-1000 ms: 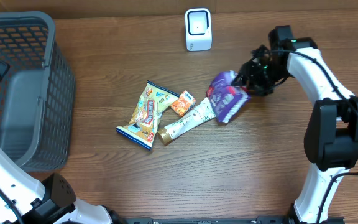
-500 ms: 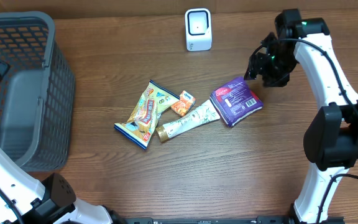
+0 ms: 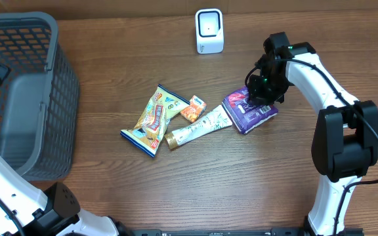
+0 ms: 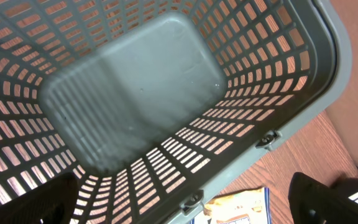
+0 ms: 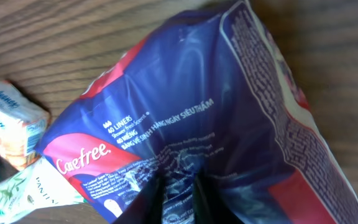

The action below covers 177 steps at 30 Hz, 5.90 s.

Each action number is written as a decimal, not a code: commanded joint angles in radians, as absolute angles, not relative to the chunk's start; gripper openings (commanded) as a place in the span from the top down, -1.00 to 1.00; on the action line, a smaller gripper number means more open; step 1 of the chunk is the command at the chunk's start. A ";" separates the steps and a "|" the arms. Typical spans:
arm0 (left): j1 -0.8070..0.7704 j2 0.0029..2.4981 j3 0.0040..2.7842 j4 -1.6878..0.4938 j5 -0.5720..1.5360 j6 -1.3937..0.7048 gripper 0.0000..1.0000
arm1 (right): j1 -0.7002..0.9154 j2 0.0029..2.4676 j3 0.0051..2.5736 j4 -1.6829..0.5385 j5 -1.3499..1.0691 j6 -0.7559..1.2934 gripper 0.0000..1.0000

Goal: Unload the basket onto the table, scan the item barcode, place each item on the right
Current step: 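Lower the package onto the table right of the tube, flipping it, then regrasp the Carefree package with the right gripper and lift it, then hold the package barcode up to the white scanner, then lower the package back onto the table with the right gripper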

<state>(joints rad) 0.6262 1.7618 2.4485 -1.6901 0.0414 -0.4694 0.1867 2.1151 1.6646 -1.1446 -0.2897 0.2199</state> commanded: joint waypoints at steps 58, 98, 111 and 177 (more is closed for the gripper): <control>0.628 1.765 2.454 -1.689 0.041 -0.476 -1.00 | 0.153 1.589 0.753 -0.286 -0.336 0.857 -0.12; 0.628 1.765 2.454 -1.690 0.041 -0.476 -0.99 | 0.578 2.028 1.308 -0.817 0.591 0.237 0.36; 0.628 1.765 2.454 -1.689 0.042 -0.476 -1.00 | 0.532 2.025 1.810 -1.066 0.321 0.265 0.93; 0.628 1.765 2.454 -1.689 0.042 -0.476 -0.99 | 0.044 2.163 1.766 -1.322 -0.311 -0.180 -0.52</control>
<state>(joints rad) 0.6262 1.7618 2.4485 -1.6909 0.0414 -0.4694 0.0437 2.1746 1.7557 -1.2671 -0.2516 -0.1898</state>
